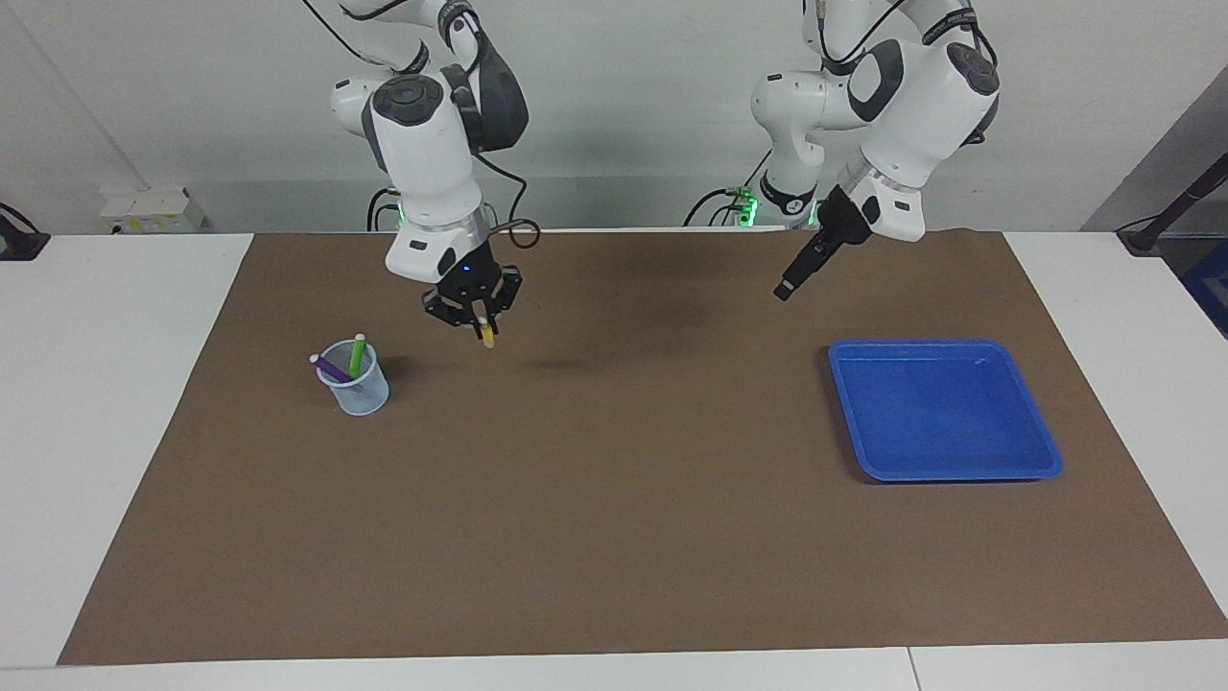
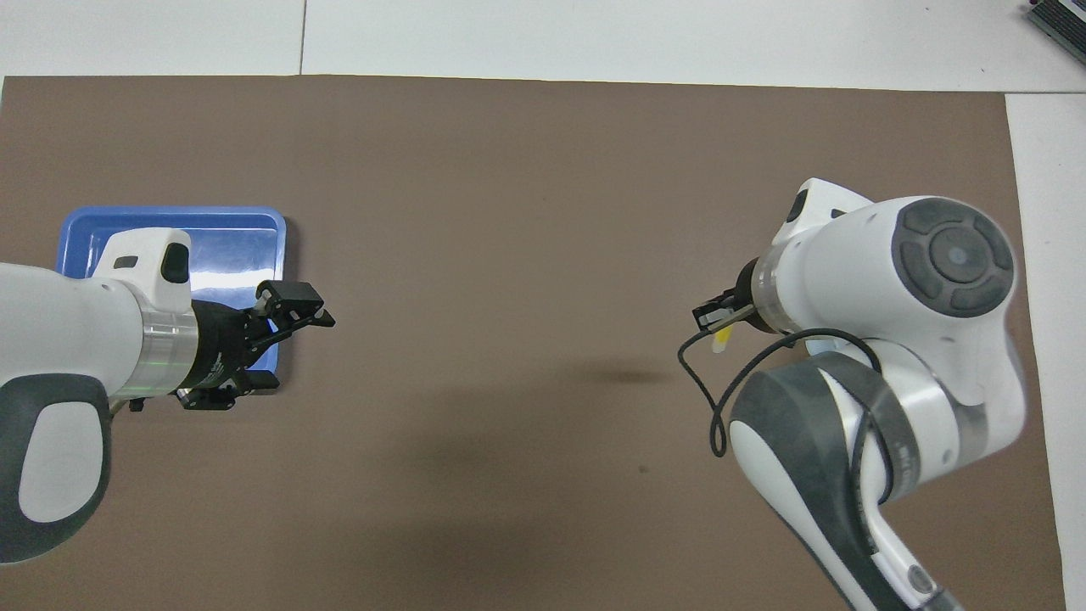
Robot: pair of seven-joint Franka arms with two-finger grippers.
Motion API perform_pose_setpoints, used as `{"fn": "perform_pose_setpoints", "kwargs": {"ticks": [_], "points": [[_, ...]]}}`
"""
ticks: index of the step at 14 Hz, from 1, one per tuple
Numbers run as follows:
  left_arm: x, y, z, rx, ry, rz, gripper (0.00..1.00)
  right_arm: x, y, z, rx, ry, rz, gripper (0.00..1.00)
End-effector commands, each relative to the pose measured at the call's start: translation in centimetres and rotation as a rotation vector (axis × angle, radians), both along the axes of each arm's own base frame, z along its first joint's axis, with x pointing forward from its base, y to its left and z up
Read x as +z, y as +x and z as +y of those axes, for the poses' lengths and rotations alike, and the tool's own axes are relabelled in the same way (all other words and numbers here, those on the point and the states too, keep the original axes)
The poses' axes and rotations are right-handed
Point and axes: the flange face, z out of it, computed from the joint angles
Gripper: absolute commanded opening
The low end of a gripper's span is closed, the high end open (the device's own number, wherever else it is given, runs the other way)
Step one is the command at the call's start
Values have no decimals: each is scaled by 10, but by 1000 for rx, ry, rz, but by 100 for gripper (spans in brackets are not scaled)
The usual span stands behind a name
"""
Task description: Transfer and insert pens with both arms
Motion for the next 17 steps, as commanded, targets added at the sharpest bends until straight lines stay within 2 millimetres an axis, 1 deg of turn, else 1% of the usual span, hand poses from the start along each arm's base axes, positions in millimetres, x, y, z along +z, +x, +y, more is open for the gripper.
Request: {"fn": "perform_pose_setpoints", "kwargs": {"ticks": [1,2,3,4,5,6,7,8,9,10,11,12,13,15,16,17], "points": [[-2,-10,25,-293,101,-48,100,13,0,-39,180,-111,16,0],[-4,-11,36,-396,126,-53,100,14,4,-59,255,-166,12,0],[-4,-9,49,-462,142,-63,100,14,8,-79,296,-184,19,0],[-3,-8,60,-518,156,-75,100,13,9,-90,341,-193,31,0],[-4,-7,70,-575,174,-81,100,11,9,-96,378,-197,38,0],[-3,-5,81,-631,197,-88,100,7,10,-106,385,-198,40,0],[-3,-4,88,-659,207,-92,100,1,10,-119,361,-193,38,0],[-2,-3,95,-681,217,-97,100,-5,8,-126,357,-191,15,0],[1,-1,103,-721,253,-98,100,-15,5,-132,336,-178,9,0],[2,0,108,-722,259,-100,100,-21,3,-135,322,-173,13,0],[1,1,115,-714,264,-99,100,-30,0,-136,301,-163,28,0],[5,4,125,-690,268,-106,100,-37,-2,-138,281,-149,27,0],[7,6,131,-678,270,-107,100,-44,-2,-140,272,-144,16,0],[9,8,137,-660,274,-117,100,-64,-7,-142,233,-125,16,0],[12,10,144,-642,279,-123,100,-66,-9,-141,208,-116,22,0],[13,12,147,-634,281,-128,100,-66,-10,-141,205,-115,30,39]]}}
